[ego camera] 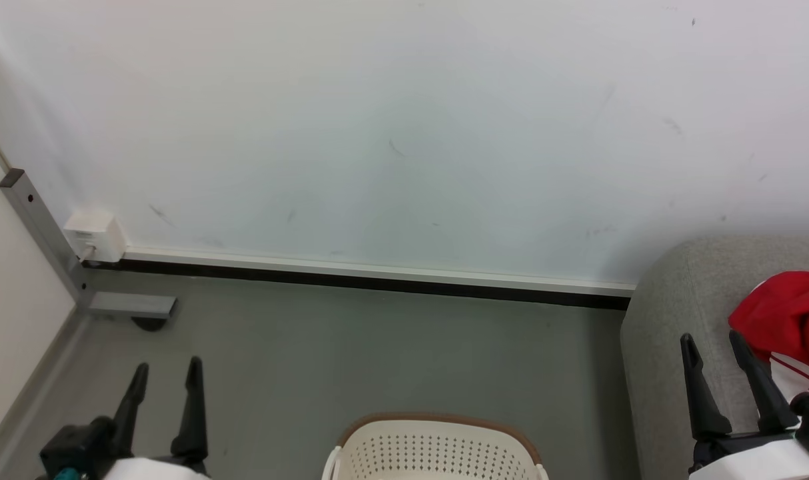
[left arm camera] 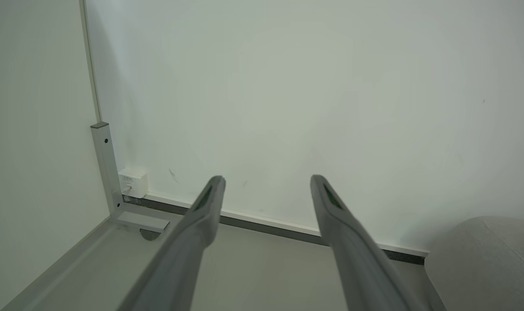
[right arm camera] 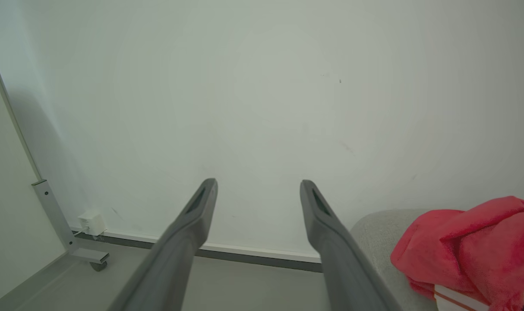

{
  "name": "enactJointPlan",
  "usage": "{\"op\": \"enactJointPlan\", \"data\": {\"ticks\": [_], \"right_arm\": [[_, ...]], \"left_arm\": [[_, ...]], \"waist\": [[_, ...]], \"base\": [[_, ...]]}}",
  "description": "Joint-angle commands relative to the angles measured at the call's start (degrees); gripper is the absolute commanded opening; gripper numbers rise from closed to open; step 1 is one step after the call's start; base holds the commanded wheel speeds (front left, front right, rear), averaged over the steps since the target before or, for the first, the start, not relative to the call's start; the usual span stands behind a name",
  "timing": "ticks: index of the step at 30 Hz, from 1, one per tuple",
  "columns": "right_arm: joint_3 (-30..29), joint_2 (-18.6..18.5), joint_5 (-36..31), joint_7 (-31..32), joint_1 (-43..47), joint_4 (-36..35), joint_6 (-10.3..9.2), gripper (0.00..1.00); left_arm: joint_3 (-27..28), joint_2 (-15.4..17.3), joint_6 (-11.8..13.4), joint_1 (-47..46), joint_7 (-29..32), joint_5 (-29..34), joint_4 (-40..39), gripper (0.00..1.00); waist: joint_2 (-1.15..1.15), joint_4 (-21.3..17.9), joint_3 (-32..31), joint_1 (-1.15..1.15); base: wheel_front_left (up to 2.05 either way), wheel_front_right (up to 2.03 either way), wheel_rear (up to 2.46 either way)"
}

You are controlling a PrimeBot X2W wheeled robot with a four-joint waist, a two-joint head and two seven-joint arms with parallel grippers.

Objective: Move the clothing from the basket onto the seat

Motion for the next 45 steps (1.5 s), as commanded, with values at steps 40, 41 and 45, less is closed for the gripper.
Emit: {"op": "enactJointPlan", "data": {"ticks": [40, 41, 45], "right_arm": [[-2.4, 5.6, -4.9, -0.3, 4.9, -0.6, -0.15, 1.0], [-2.5, 5.6, -4.9, -0.3, 4.8, -0.6, -0.14, 1.0], [-2.1, 5.9, -5.1, 0.0, 5.6, 0.6, 0.0, 0.0]], "left_arm": [[12.8, -11.3, -11.5, 2.5, 0.0, 11.6, 6.0, 1.0], [12.8, -11.3, -11.6, 2.5, 0.0, 11.6, 6.1, 1.0], [12.5, -11.6, -11.5, 3.4, 0.0, 11.4, 7.3, 0.0]], "waist": [[0.0, -2.3, 0.3, 0.0], [0.0, -2.3, 0.3, 0.0], [0.0, -2.3, 0.3, 0.0]], "base": [[0.0, 0.0, 0.0], [0.0, 0.0, 0.0], [0.0, 0.0, 0.0]]}}
